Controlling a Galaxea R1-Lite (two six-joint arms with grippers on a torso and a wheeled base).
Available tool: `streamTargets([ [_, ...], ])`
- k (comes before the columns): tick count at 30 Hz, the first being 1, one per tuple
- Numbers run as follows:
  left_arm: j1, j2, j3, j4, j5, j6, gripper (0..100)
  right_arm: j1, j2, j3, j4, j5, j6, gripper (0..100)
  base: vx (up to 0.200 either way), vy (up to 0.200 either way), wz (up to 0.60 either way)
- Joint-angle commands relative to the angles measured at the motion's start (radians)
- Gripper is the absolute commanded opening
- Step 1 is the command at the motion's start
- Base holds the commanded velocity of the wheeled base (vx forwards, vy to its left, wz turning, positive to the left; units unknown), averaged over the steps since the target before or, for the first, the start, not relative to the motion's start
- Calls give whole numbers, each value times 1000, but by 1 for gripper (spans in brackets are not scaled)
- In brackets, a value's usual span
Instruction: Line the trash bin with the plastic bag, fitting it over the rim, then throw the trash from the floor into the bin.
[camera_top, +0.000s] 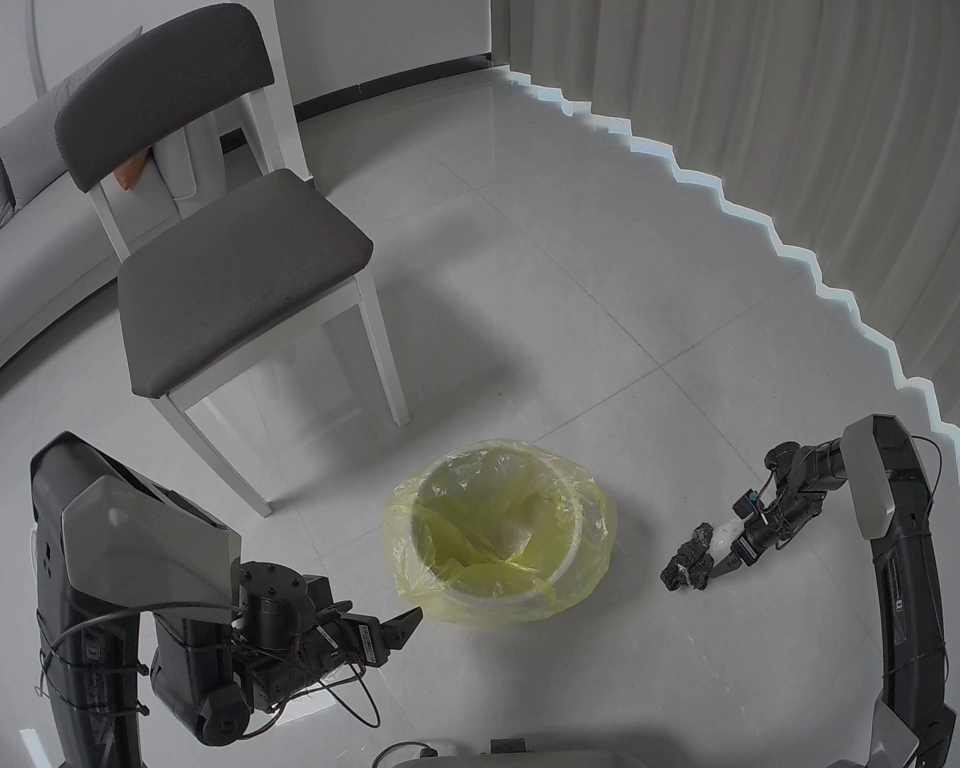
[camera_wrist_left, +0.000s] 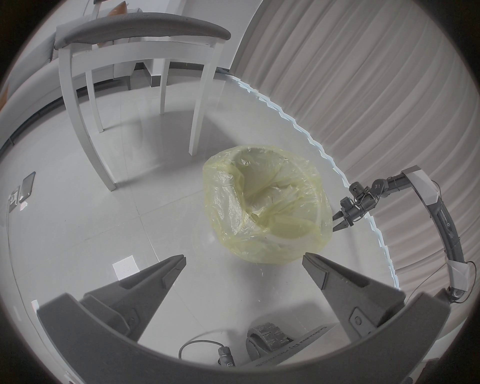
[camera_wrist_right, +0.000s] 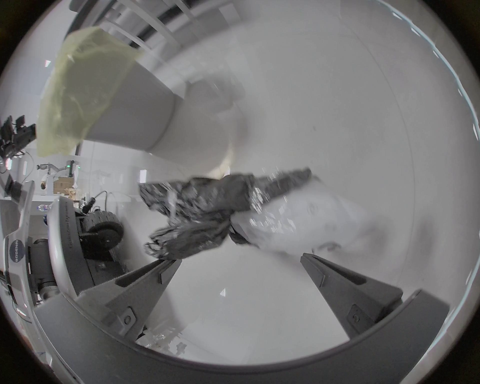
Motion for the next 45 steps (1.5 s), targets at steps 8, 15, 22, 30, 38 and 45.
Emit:
streamTargets([
  [8,0,10,-7,-18,3,0,100,8,-63,0,-86,127,8,100,0,0,0],
  [15,2,14,-4,-18,6,0,100,23,-30,0,-98,127,13,100,0,0,0],
  [22,5,24,-1,-18,8,0,100,19,11,0,-107,78,15,100,0,0,0],
  [30,3,34,-5,-18,12,0,100,19,88,0,-95,75,21,100,0,0,0],
  [38,19,33,1,-18,25,0,100,39,166,0,-1,70,22,100,0,0,0],
  [45,20,34,-5,-18,25,0,100,48,155,0,13,75,22,0,0,0,0],
])
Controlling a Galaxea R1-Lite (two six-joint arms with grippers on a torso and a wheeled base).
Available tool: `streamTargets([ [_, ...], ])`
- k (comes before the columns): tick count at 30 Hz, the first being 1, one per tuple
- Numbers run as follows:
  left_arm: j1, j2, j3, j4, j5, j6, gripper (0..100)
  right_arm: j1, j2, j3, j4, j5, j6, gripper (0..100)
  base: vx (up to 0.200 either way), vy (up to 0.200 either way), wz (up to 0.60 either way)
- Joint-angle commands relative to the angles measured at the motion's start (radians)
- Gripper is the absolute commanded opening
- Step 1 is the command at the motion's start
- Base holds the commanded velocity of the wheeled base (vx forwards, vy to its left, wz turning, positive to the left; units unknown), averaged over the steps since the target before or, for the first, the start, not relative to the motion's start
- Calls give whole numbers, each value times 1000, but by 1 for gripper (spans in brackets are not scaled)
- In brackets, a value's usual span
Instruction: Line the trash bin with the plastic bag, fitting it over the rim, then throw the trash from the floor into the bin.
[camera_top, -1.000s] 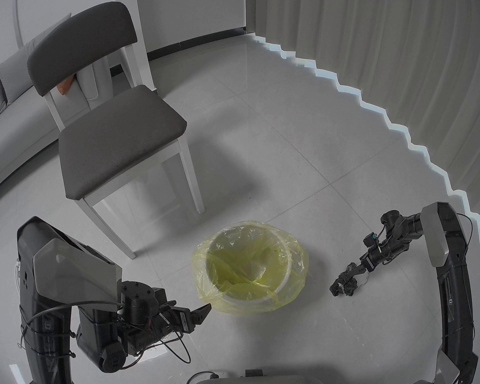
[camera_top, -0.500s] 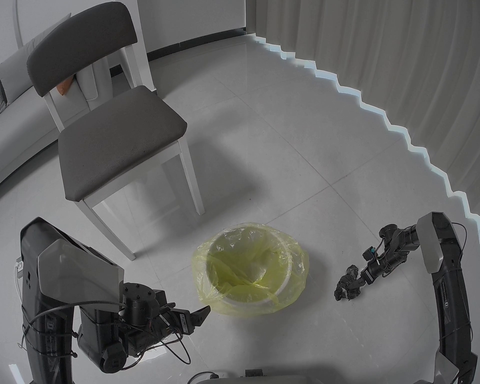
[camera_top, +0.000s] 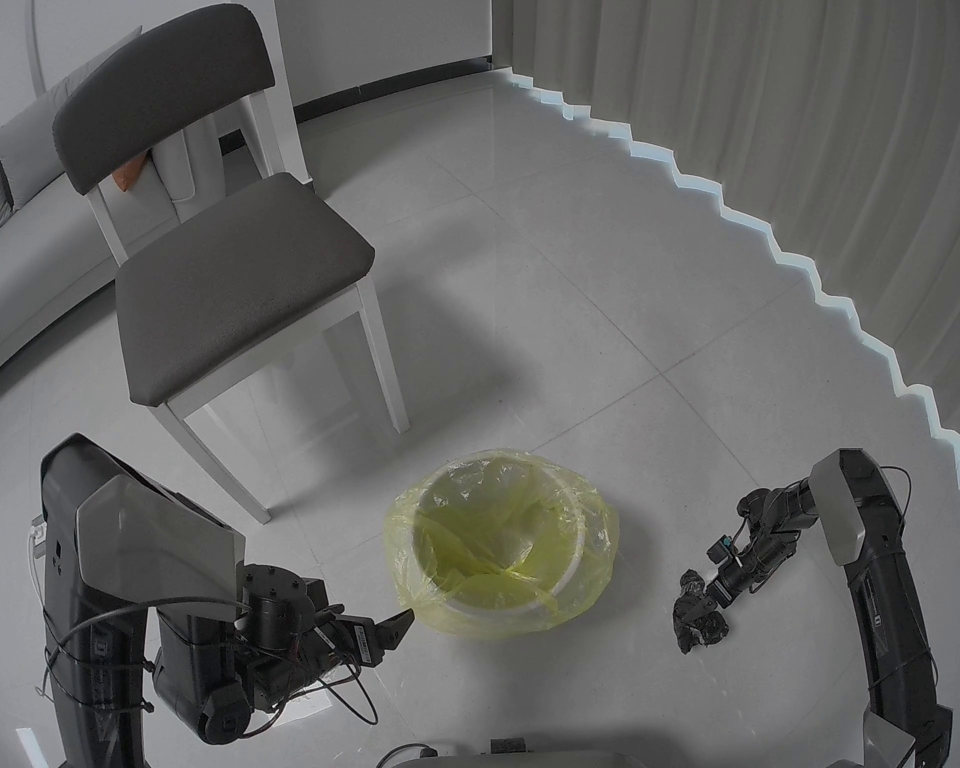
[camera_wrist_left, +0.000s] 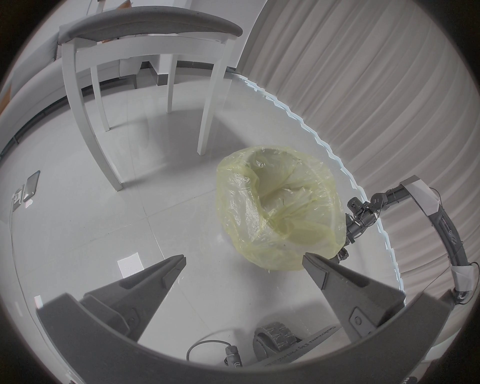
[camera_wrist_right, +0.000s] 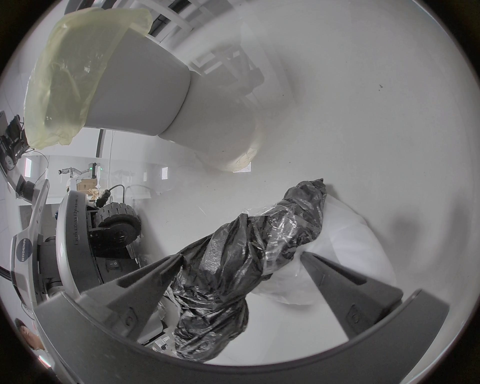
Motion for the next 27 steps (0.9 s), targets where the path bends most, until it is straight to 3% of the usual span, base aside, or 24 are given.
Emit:
streamTargets([
  [1,1,3,-3,-18,1,0,100,3,6,0,1,2,0,0,0,0,0],
  [13,3,3,2,-18,1,-2,100,-1,-63,0,39,7,1,0,0,0,0],
  [27,9,-23,-6,-18,-1,-2,100,13,-532,0,-18,83,3,0,0,0,0],
])
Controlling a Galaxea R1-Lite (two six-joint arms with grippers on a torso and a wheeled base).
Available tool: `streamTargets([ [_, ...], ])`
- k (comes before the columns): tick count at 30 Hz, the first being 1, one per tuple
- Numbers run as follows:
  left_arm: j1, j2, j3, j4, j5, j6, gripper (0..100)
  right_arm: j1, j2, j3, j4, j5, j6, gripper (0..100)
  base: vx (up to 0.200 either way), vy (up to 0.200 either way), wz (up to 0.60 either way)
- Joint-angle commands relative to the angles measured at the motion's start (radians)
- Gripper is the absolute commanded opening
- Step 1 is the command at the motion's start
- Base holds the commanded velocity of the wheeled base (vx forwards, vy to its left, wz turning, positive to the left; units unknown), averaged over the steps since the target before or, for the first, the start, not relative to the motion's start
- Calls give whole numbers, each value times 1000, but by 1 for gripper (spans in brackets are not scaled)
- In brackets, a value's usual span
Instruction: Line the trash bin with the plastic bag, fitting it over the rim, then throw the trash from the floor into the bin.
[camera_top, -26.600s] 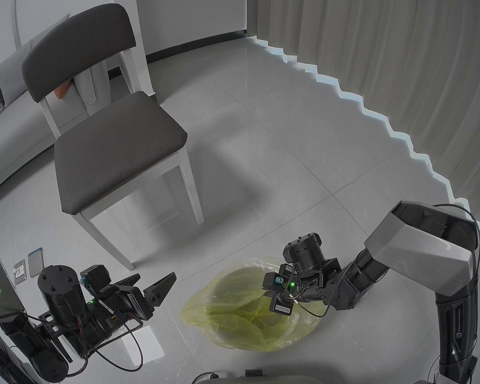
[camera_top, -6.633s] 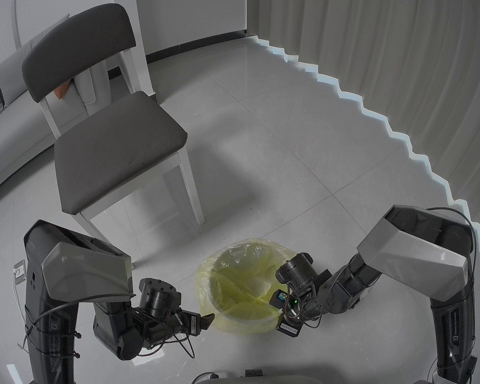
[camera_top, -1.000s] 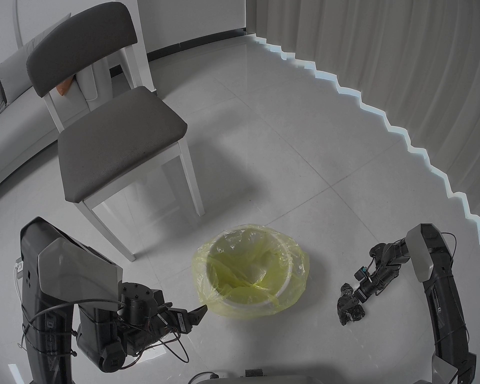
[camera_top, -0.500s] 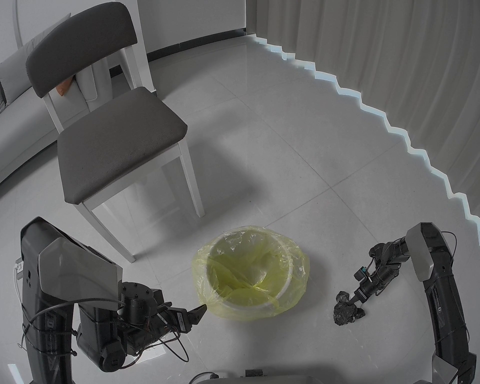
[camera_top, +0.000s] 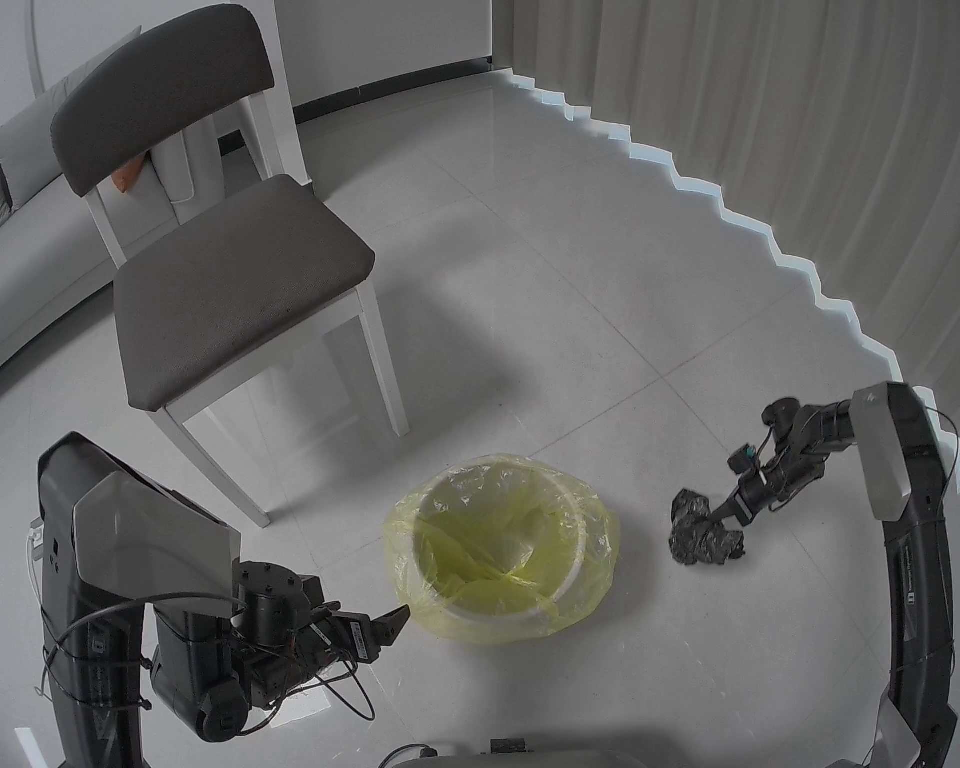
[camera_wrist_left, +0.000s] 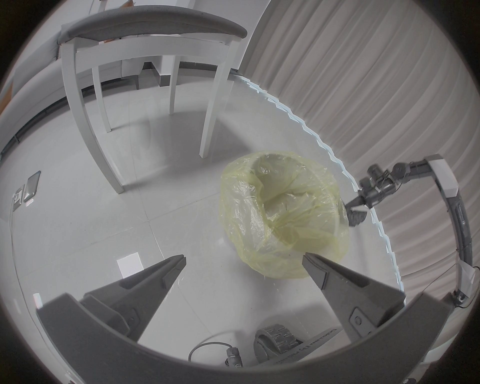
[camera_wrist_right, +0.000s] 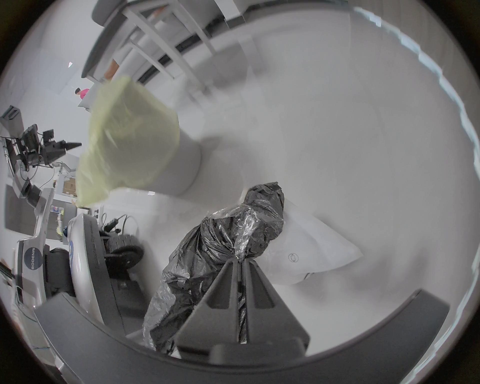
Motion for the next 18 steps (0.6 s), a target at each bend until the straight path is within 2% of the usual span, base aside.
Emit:
streamTargets([
  [1,-4,-20,-5,-18,0,1,100,8,-237,0,-35,27,0,0,0,0,0],
  [2,-6,-28,-8,-18,0,1,100,28,-323,0,-64,36,0,0,0,0,0],
  [10,-7,-46,-3,-18,14,2,100,149,-595,187,-102,37,0,0,0,0,0],
  [18,-7,-147,20,-18,27,2,100,384,-745,365,-168,31,1,0,0,0,0],
])
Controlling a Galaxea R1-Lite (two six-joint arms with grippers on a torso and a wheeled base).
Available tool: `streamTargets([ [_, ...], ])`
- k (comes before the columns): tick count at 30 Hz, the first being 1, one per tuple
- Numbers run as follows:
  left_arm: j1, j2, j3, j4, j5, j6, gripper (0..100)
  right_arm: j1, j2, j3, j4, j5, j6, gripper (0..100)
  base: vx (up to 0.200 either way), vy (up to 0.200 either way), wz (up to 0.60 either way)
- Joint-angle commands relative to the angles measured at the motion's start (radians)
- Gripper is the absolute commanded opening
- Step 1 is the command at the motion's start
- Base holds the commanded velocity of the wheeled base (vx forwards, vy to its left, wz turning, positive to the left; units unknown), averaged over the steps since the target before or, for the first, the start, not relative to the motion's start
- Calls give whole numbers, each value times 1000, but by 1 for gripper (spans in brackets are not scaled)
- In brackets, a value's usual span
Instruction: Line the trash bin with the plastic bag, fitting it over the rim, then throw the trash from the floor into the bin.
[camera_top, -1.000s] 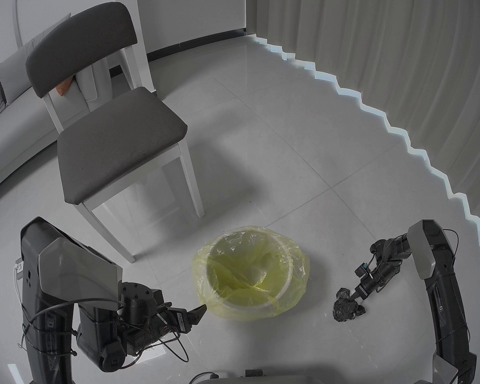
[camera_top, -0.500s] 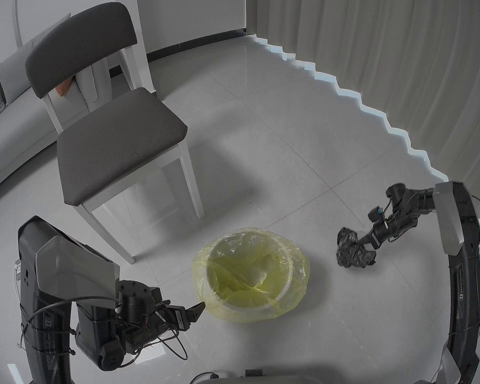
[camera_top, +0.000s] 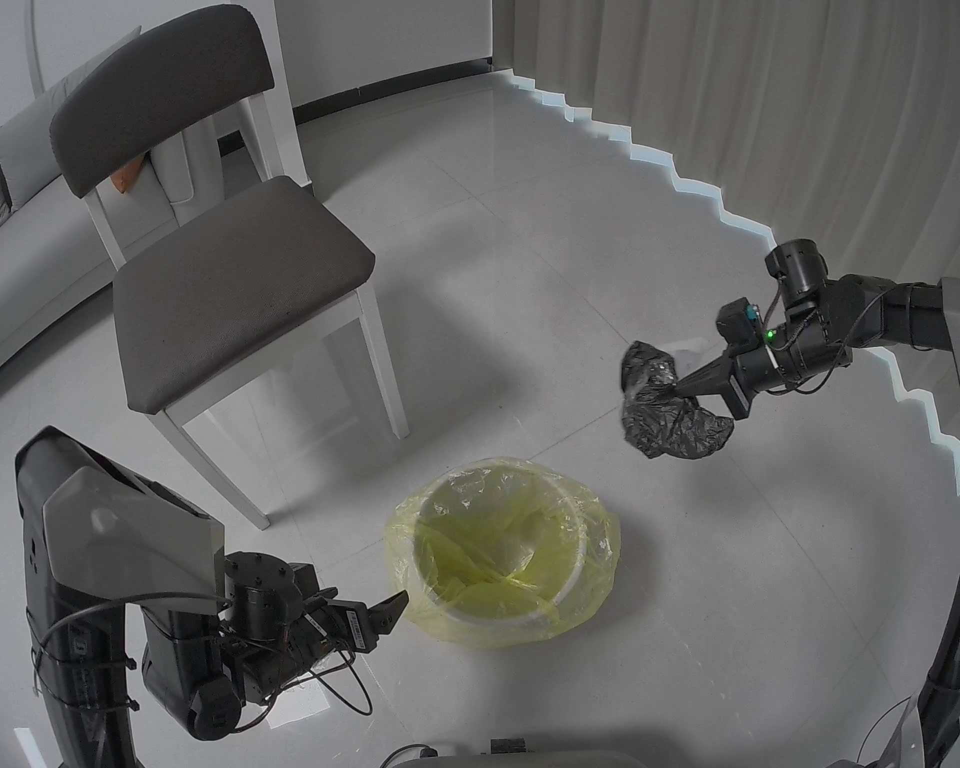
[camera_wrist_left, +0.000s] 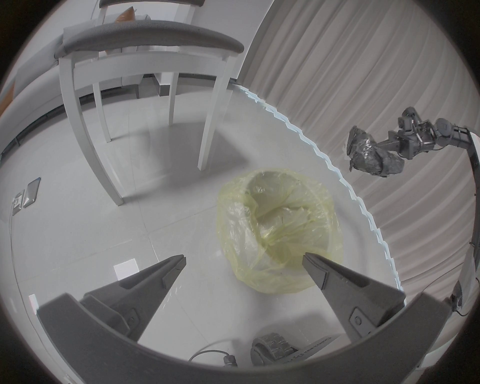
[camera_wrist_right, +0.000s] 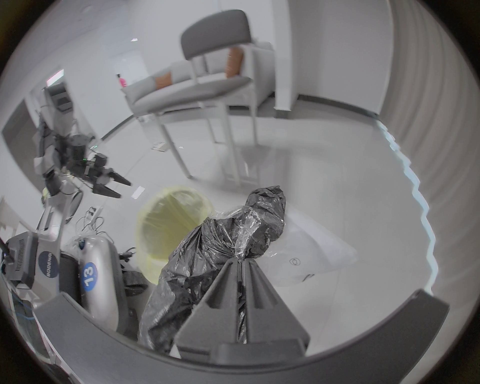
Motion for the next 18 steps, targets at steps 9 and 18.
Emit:
streamTargets([
  [9,-2,-181,15,-18,34,1,100,305,-96,271,-201,-14,5,0,0,0,0],
  [18,-1,-239,17,-18,36,0,100,386,8,285,-239,-18,13,0,0,0,0],
])
